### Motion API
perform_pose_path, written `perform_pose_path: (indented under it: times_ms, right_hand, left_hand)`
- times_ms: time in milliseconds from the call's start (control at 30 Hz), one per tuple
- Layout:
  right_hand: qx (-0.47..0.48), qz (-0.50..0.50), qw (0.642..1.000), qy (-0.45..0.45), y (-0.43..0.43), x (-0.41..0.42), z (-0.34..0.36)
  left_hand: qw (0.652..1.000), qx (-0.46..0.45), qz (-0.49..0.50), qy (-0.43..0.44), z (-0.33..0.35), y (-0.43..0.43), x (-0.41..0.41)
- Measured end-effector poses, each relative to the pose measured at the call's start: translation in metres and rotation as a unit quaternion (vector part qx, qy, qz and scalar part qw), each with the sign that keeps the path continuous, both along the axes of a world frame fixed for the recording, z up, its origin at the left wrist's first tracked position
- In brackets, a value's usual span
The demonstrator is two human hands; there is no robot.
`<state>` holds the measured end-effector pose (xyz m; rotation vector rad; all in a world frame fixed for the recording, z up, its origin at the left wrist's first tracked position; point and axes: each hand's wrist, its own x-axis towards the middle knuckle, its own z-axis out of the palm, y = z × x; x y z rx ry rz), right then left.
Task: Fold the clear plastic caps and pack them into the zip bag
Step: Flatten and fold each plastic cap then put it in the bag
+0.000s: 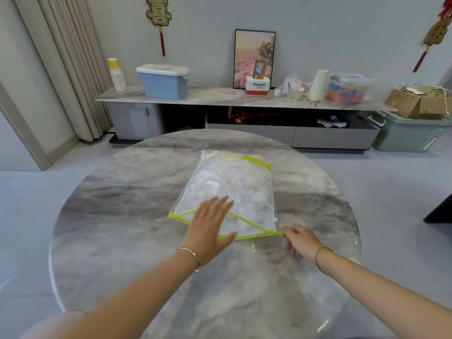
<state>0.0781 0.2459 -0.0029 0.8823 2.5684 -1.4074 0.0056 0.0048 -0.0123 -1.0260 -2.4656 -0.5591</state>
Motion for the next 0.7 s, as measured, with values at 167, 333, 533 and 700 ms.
perform_pose_path:
  times_ms: [167, 333, 533, 700]
  right_hand:
    - [-0.174, 0.0, 0.985, -0.008, -0.016, 0.0, 0.005]
    - [-0.357, 0.002, 0.934, 0.013, -0.026, -0.005, 0.037]
    - [-0.088, 0.046, 0.961, 0.256, -0.034, -0.015, 0.095]
    - [-0.002, 0.155, 0.904, 0.4, -0.04, -0.018, 0.153]
  left_hand:
    - [0.994, -0.084, -0.053, 0.038, -0.023, 0.044, 0.014]
    - [0.991, 0.07, -0.043, 0.107, -0.01, 0.06, 0.009]
    - [0.977, 0.191, -0.023, 0.096, 0.074, 0.051, -0.014]
    - [0.986, 0.163, -0.017, 0.016, 0.148, 0.029, -0.014]
